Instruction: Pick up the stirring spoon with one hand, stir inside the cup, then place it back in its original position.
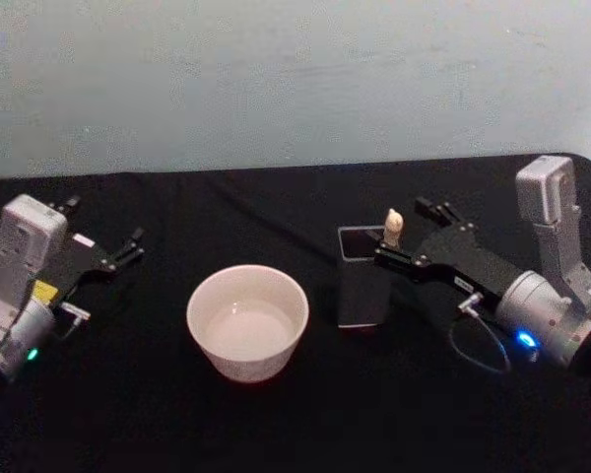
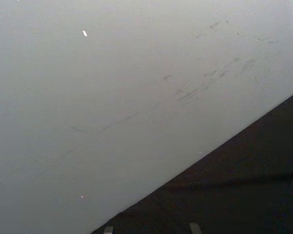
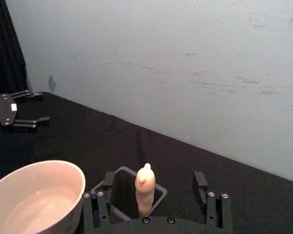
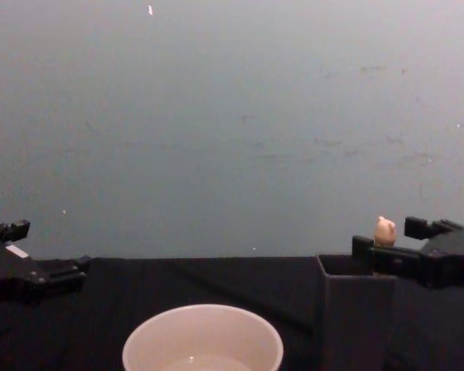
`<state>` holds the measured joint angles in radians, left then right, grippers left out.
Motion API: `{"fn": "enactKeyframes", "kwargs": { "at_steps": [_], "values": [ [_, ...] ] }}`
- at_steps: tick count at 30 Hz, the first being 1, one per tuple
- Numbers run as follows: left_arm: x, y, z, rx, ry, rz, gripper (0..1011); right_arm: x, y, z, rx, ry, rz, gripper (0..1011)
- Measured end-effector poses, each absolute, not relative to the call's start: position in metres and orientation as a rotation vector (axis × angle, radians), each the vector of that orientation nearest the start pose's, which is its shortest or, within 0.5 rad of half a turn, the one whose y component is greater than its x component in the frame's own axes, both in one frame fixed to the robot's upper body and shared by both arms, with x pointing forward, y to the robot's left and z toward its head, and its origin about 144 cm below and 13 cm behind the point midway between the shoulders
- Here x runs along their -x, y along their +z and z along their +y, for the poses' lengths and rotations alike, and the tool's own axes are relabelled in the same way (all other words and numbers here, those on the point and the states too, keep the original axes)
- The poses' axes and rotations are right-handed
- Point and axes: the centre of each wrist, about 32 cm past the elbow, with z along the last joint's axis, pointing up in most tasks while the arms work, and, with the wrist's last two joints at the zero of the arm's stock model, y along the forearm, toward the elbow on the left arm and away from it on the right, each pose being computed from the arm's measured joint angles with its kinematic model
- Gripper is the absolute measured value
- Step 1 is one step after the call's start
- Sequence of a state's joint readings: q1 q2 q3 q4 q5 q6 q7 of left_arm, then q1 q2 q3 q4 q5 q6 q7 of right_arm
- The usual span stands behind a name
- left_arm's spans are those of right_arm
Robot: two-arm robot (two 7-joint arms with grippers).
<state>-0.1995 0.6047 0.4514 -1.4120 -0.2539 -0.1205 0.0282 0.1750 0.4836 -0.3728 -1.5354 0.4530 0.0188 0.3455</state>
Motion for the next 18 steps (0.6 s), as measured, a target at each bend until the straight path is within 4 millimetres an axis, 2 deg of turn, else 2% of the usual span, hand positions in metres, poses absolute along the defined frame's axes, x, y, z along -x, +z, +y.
{"fn": "enactKeyframes", "kwargs": {
  "at_steps": [9,18],
  "values": [
    [-0.4886,1.1398,0.3097,-0.304,1.248,-0.285,1001,-0.4987,1.1645,-0.2574,0.082,-0.922,-0.001,1002],
    [-0.4886,1.1398,0.3097,-0.304,1.248,-0.285,1001,-0.4994,1.1645,-0.2571,0.084,-0.922,-0.003,1000]
  ]
}}
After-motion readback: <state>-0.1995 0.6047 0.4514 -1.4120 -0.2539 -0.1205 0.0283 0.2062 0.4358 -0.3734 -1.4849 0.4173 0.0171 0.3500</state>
